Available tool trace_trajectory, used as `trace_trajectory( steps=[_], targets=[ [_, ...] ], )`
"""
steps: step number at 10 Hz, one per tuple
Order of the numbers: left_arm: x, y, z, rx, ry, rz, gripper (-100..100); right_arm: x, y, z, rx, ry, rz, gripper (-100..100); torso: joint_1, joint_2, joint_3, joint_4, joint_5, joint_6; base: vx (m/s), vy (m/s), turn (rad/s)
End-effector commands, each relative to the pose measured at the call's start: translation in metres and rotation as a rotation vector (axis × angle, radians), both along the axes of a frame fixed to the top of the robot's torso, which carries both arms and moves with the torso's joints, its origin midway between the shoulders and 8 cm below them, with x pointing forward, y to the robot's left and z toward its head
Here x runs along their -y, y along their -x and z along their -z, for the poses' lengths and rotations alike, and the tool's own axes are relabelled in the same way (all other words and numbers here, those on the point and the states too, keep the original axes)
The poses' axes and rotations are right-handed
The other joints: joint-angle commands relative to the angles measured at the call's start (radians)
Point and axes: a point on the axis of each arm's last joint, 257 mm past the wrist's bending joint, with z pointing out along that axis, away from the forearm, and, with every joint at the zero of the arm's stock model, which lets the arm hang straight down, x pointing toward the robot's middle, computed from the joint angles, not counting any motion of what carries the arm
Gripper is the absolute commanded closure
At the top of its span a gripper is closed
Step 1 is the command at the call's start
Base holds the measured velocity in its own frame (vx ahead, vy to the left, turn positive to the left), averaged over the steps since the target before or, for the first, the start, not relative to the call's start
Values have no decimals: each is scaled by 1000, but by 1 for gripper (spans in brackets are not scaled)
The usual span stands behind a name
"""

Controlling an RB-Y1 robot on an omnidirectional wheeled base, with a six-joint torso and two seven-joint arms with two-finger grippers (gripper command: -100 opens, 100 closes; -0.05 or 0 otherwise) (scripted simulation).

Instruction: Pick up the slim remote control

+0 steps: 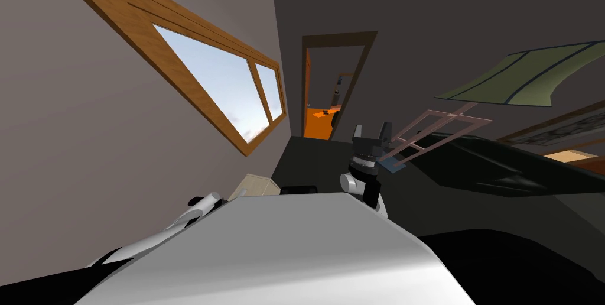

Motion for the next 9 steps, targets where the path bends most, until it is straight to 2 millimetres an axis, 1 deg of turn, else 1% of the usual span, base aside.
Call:
trace_trajectory(
  steps=[1,2,3,4,5,7,8,9],
  targets=[
    [0,0,0,0,0,0,100,0,0,0,0,0,0,0,0,0,0,0,0,0,0,0,0],
    [0,0,0,0,0,1,100,0,0,0,0,0,0,0,0,0,0,0,0,0,0,0,0],
    [0,0,0,0,0,1,0,0,0,0,0,0,0,0,0,0,0,0,0,0,0,0,0],
    [10,3,6,-3,7,5,100,0,0,0,0,0,0,0,0,0,0,0,0,0,-8,17,-15],
    [-4,3,-5,-7,7,-3,100,0,0,0,0,0,0,0,1,0,0,0,3,1,0,0,0],
    [-14,3,-14,-9,8,-9,100,0,0,0,0,0,0,0,0,-1,-1,0,2,0,6,-6,19],
    [-12,2,-11,-7,6,-7,100,0,0,0,0,0,0,0,0,-1,-1,-1,2,0,0,0,0],
    [-13,3,-12,-8,7,-7,0,0,0,0,0,0,0,0,0,-1,-1,0,3,1,0,0,0]
  ],
)
